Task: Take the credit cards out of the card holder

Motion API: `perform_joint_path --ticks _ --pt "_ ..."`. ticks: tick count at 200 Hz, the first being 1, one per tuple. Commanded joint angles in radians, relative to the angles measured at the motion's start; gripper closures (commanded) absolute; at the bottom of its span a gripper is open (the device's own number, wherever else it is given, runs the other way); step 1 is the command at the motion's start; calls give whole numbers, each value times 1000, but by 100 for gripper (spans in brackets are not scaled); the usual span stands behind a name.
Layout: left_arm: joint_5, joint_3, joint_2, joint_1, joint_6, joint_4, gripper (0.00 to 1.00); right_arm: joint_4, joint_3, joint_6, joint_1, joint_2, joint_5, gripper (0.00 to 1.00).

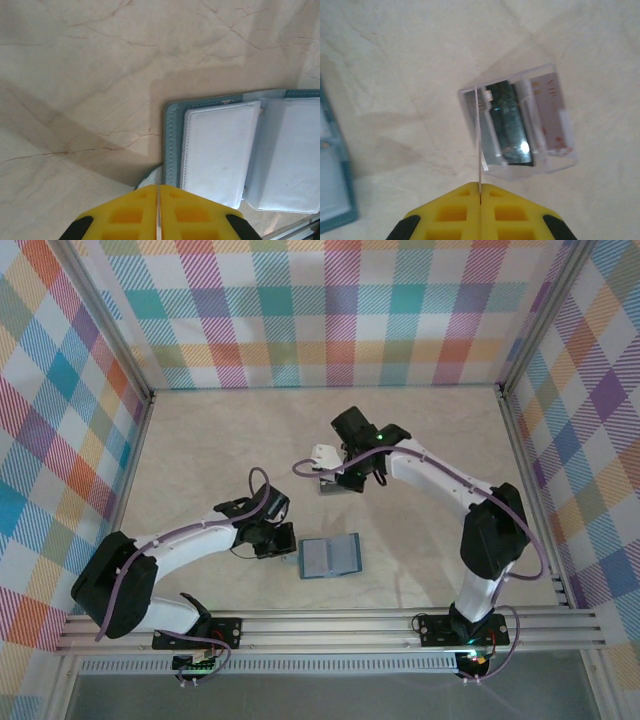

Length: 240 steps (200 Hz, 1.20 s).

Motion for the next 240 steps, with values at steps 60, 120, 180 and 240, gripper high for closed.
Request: perform_joint_path --ticks 60,120,180,240 --pt "12 -21 -14 18 5 -12 90 -128 314 -255 -43 226 40 100" --pt "18 -19 19 23 11 -2 90 -164 394 -271 -65 334 11 100" --pt "24 -16 31 29 13 0 90 -151 462 -263 -66 397 40 81" --pt "26 -12 31 34 16 0 90 12 442 -195 -67 318 127 66"
